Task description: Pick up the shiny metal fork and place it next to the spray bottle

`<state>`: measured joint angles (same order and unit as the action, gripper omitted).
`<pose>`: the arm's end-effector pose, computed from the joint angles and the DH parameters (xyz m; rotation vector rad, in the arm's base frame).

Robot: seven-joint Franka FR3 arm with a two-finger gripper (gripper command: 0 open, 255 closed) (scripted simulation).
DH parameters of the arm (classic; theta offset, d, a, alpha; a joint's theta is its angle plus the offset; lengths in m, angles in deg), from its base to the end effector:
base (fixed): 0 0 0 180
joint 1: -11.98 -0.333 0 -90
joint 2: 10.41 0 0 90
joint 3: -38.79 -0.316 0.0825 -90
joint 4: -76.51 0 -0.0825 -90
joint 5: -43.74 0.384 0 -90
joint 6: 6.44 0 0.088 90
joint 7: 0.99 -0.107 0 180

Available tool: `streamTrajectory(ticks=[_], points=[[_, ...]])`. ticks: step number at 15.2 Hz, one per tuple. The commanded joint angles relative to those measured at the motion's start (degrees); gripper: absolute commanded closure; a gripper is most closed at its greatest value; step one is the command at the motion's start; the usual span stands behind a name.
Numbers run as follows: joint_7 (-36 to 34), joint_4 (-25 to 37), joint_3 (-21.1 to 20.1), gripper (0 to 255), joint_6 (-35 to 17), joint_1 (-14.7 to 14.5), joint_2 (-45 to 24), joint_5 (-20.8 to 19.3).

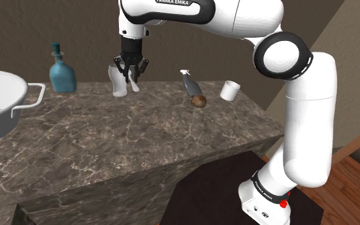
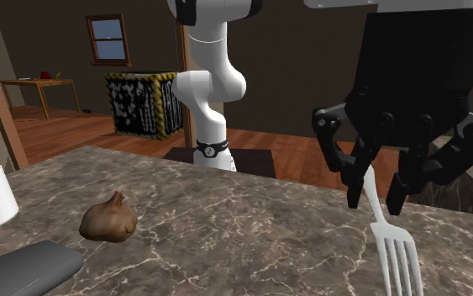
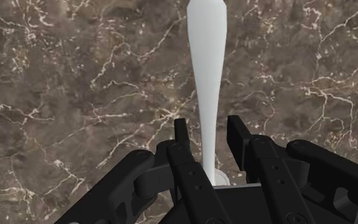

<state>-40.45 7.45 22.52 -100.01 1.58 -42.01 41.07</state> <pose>0.6479 0.2670 0.4626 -3.0793 0.3876 0.2215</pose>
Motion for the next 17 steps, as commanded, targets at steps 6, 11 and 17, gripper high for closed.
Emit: streamTrajectory(ticks=[6, 11, 17], points=[[7.8, 0.0, 2.0, 255, 0.8, 6.0, 0.3, 0.2], [13.2, 3.4, 3.5, 255, 2.6, 9.9, -1.7, 0.0], [19.6, 12.1, 5.3, 255, 6.4, 14.0, -6.8, -0.7]])
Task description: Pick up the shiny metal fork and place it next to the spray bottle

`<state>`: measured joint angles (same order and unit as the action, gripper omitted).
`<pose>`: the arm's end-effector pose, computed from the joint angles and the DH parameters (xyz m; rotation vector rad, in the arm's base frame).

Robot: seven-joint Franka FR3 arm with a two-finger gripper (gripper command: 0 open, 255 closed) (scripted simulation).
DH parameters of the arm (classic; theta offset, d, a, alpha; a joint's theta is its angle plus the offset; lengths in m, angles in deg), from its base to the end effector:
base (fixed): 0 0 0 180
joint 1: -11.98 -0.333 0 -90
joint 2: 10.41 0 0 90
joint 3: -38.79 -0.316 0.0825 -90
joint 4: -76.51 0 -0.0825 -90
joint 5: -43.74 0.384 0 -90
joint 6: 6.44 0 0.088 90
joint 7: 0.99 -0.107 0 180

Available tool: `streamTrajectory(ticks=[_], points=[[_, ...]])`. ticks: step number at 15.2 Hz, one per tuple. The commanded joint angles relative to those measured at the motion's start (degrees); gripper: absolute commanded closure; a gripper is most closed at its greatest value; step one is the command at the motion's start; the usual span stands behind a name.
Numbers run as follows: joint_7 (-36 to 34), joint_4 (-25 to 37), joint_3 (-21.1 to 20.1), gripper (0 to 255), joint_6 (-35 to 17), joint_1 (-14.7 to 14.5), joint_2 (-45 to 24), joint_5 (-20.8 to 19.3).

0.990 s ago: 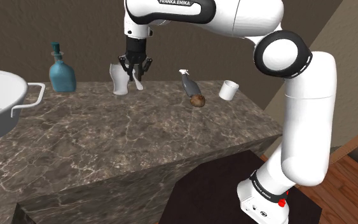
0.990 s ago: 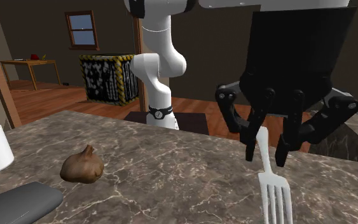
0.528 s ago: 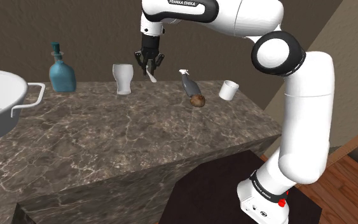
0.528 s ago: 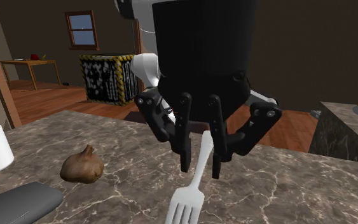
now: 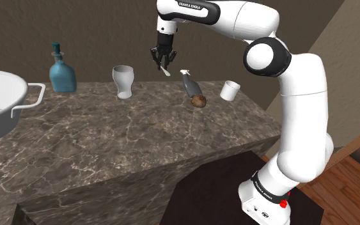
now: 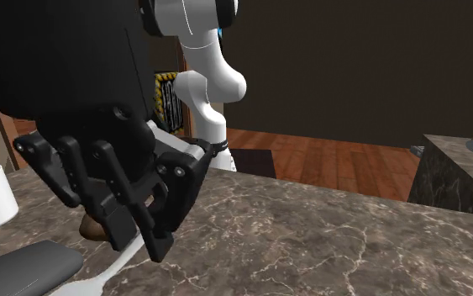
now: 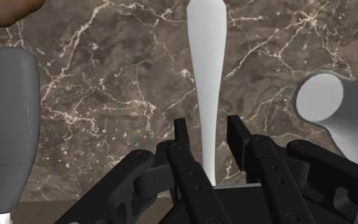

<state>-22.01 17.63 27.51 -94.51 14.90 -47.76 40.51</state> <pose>0.7170 0.0548 0.4614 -3.0797 0.3882 0.2232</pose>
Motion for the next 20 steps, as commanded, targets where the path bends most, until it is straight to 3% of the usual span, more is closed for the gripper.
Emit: streamTrajectory(ticks=[1, 4, 11, 20], points=[[2.2, 4.1, 0.6, 255, 1.9, 1.3, -2.3, -0.3], [5.0, 12.1, 1.4, 255, 5.3, 2.8, -6.8, -0.7], [5.0, 3.0, 1.3, 255, -1.6, 3.5, -4.7, -0.5], [5.0, -4.4, 1.3, 255, -8.7, 4.0, -4.5, -0.6]])
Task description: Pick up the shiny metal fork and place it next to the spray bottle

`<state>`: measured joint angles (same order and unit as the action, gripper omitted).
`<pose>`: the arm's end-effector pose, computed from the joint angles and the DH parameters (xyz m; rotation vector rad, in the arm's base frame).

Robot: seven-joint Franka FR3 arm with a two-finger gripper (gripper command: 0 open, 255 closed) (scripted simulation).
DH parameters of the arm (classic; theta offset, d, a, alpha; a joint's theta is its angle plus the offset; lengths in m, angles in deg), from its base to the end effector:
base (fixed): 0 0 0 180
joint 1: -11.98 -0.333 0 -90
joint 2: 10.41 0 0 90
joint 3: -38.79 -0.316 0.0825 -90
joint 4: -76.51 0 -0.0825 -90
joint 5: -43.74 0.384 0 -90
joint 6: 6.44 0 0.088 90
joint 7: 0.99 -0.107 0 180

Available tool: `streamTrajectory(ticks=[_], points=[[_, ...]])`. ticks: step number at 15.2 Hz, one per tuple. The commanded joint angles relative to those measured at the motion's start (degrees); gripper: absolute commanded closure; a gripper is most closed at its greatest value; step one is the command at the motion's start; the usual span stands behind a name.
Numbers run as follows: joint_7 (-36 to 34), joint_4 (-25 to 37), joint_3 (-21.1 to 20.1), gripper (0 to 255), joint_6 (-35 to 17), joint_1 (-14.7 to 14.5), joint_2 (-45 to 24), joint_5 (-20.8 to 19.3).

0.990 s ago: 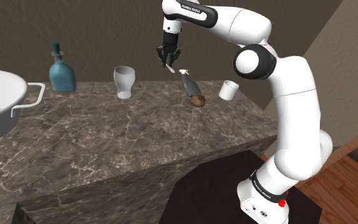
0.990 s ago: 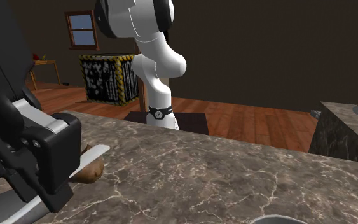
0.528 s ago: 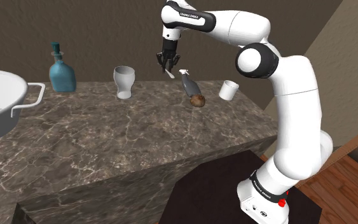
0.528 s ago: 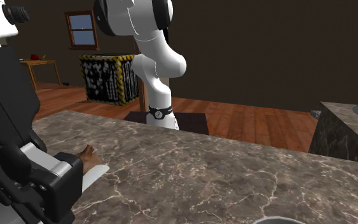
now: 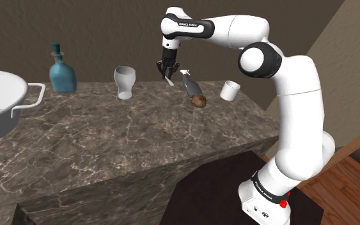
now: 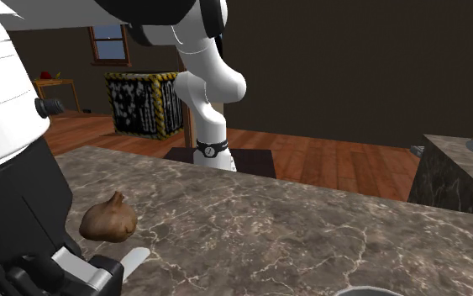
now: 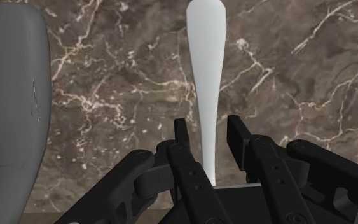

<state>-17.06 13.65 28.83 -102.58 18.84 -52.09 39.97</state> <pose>0.7354 -0.0044 0.3836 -3.0796 0.3873 0.2238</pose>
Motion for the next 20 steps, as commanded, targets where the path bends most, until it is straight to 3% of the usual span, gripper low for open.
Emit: streamTrajectory(ticks=[1, 11, 18, 19, 20], points=[[0.1, -1.0, 0.0, 255, -1.4, 0.1, -0.3, 0.0], [0.1, -5.8, 0.2, 255, -7.7, 0.3, -1.9, -0.3], [0.1, -5.8, 0.2, 255, -7.7, 0.3, -1.9, -0.3], [0.1, -5.7, 0.2, 0, -7.7, 0.3, -1.9, -0.3], [0.1, -5.8, 0.2, 0, -7.7, 0.3, -1.9, -0.3]])
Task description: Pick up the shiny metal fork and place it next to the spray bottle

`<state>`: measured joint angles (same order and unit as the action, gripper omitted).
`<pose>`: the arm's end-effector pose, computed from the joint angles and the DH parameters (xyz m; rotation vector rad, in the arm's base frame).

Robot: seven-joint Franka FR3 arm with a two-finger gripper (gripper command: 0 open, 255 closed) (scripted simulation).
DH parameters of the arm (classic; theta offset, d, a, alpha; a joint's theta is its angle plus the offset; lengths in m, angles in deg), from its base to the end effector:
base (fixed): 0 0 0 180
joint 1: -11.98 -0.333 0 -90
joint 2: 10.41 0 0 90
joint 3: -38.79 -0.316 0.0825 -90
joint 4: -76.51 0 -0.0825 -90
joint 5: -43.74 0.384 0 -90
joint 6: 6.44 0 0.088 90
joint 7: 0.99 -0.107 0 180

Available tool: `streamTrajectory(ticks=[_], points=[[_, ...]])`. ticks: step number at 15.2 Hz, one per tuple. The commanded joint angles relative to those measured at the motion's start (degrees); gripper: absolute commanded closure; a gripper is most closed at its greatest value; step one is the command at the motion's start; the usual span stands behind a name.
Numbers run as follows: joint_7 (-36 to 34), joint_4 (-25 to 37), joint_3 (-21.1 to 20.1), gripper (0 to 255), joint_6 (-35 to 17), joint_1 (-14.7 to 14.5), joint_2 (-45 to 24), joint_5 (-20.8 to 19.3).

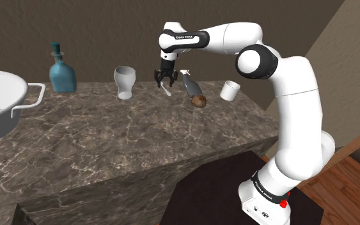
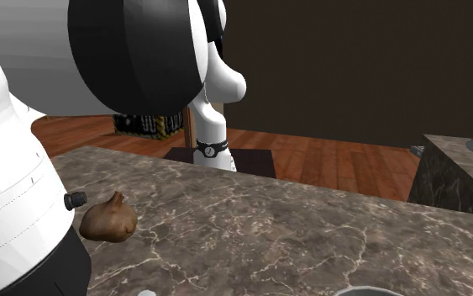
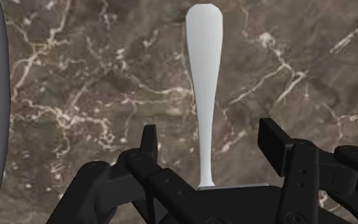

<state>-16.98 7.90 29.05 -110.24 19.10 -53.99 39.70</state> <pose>0.7359 -0.0051 0.3226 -3.0795 0.3869 0.2226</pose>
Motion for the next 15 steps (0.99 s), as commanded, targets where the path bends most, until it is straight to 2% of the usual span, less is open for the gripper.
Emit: streamTrajectory(ticks=[1, 4, 8, 15], points=[[0.0, 0.0, 0.0, 0, 0.0, 0.0, 0.0, 0.0], [0.0, 0.0, 0.0, 0, 0.0, 0.0, 0.0, 0.0], [0.2, 8.1, 0.0, 0, 7.6, -0.4, -0.5, 0.1], [0.2, 8.1, 0.0, 0, 7.6, -0.4, -0.5, 0.1]])
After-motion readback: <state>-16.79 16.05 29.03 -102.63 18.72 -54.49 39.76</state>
